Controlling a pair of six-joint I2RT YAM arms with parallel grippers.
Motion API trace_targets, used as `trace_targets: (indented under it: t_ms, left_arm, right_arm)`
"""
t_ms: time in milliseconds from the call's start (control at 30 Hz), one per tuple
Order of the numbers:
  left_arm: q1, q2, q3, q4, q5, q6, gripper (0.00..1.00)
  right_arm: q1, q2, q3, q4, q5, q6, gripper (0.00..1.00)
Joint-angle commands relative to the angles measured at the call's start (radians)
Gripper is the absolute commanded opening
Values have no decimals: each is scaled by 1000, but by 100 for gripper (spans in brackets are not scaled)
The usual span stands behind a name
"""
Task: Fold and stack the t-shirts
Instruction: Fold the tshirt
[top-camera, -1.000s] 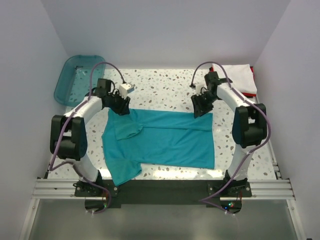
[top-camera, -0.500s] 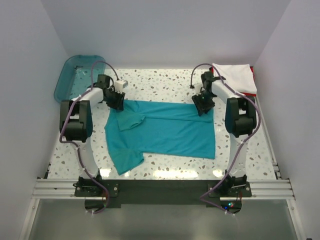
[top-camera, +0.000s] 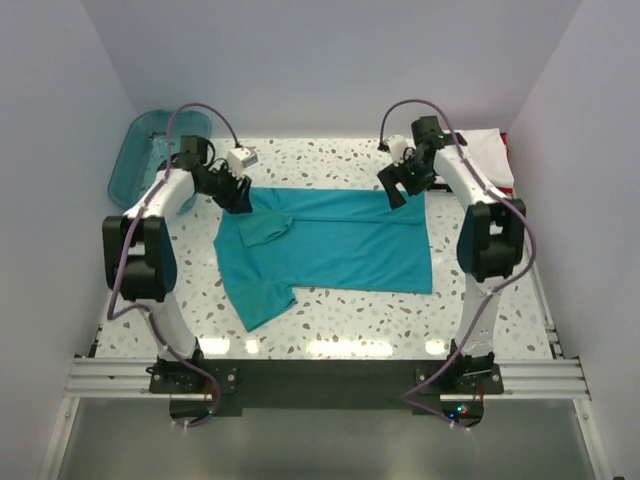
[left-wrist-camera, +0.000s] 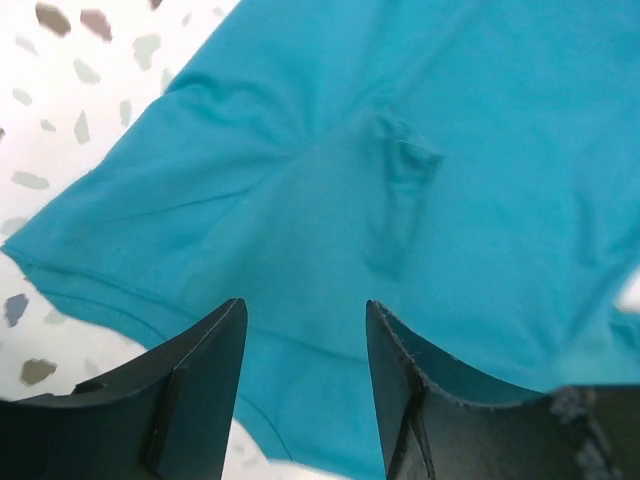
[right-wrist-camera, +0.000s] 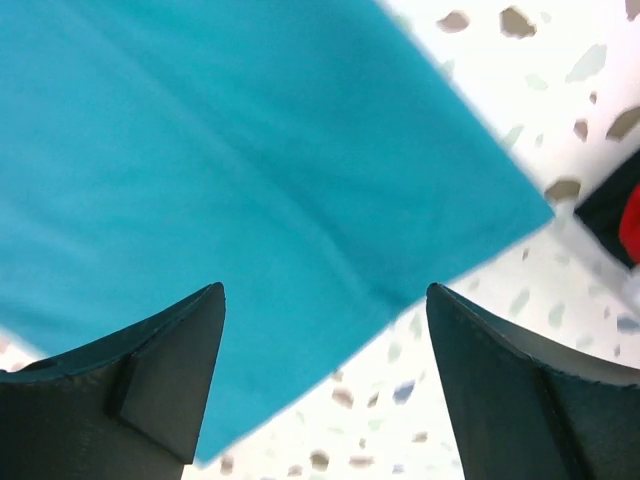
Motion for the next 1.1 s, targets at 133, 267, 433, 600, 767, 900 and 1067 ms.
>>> trace_targets:
  t_ms: [133, 267, 433, 600, 767, 900, 1067]
  left_arm:
    - [-6, -422, -290, -373, 132, 507, 65]
    - [-113, -630, -502, -366, 26, 569, 65]
    - [-230, -763, -694, -311, -60, 527, 64]
    - [-265, -767, -755, -274, -118, 497, 61]
    - [-276, -755, -774, -242, -156, 483, 61]
    - [-282, -743, -779, -226, -164, 474, 61]
    - [-330, -721, -788, -186, -189, 426, 60]
  right_arm:
    - [25, -450, -417, -149, -104, -241, 83]
    - [77, -598, -666, -68, 15, -321, 70]
    - [137, -684, -869, 43, 91, -349, 53]
    - [154, -696, -984, 136, 148, -372, 48]
    - [160, -684, -1032, 178, 170, -388, 45]
    - [165, -673, -1059, 208, 171, -395, 41]
    - [185, -667, -1125, 259, 196, -407, 31]
